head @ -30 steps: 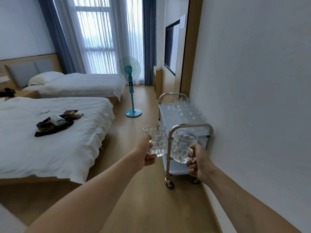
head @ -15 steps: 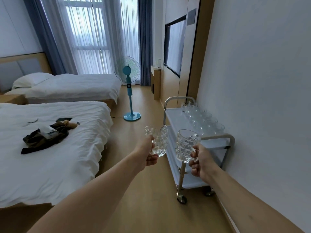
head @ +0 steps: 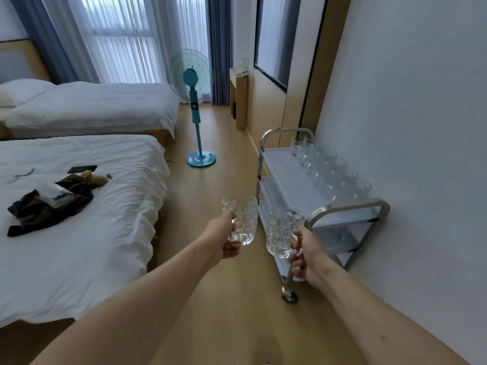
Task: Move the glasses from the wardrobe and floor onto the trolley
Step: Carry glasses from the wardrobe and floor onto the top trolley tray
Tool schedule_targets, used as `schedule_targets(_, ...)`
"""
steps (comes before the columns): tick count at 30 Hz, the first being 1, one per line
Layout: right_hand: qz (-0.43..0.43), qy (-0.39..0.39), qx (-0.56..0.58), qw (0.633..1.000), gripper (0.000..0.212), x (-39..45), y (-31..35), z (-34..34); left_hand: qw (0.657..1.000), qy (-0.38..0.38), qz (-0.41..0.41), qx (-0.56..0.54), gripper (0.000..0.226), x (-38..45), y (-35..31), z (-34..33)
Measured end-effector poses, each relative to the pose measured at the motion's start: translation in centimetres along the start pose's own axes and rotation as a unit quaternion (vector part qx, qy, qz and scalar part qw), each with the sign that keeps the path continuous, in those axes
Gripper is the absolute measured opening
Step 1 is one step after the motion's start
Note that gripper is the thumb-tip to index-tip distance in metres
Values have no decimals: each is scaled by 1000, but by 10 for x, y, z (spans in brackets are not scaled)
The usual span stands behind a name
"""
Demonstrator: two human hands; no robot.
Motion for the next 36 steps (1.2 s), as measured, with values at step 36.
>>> schedule_targets(36,-22,-105,67,992,37,364,134,-132,993,53,1,107,32,281,-326,-25)
Point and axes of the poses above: each hand's wrist, its own x-axis towards the middle knuckle, its own z-axis out of the back of the hand, y = z × x, the point moved 6 cm from there along x, towards the middle knuckle, and after that the axes turned 15 degrees about z, right-handed, at the moved point
